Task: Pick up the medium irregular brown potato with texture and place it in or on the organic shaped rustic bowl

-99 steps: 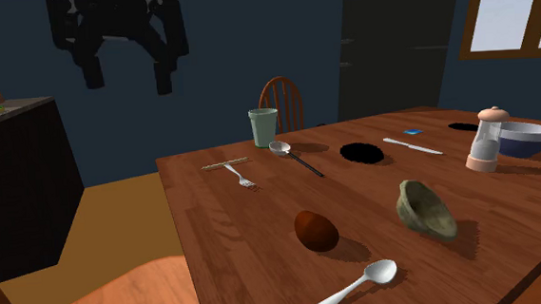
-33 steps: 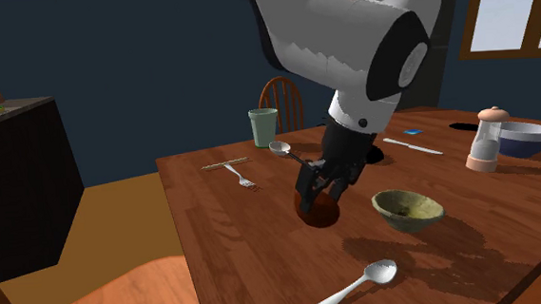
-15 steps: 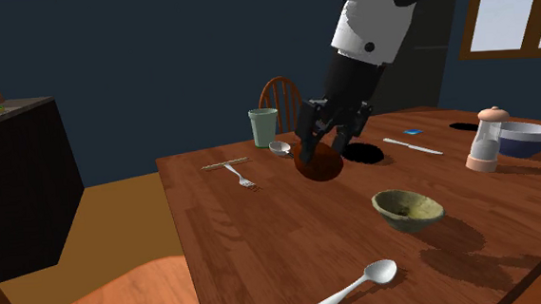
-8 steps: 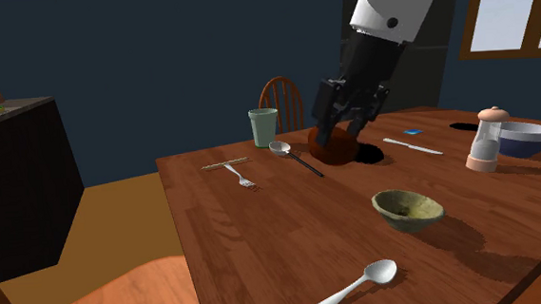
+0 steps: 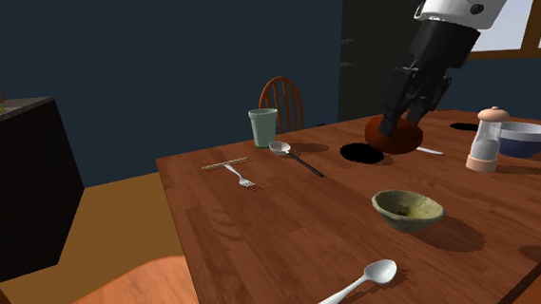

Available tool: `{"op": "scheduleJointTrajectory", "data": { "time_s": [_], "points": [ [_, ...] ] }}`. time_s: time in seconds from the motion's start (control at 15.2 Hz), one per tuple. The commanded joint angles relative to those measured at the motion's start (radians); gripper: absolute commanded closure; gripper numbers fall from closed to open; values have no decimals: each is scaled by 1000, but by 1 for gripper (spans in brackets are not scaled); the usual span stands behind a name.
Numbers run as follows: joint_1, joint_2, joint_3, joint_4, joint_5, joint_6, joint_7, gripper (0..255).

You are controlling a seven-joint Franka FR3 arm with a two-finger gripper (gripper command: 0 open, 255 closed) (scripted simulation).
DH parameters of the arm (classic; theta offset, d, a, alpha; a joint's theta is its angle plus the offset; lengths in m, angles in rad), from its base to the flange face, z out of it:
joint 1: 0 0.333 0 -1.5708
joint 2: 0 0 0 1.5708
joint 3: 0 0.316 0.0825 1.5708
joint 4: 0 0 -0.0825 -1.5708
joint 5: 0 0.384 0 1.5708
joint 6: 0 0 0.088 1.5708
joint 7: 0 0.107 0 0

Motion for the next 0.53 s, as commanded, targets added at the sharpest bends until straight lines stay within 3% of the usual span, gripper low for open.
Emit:
{"op": "scheduleJointTrajectory", "data": {
  "time_s": [0.0,0.33,0.4,0.46],
  "points": [
    [-128,136,28,101,112,-76,-90,255],
    [-466,368,157,407,269,-242,-174,255],
    [-515,401,175,462,290,-266,-178,255],
    [-509,400,175,446,288,-253,-183,255]
  ]
}}
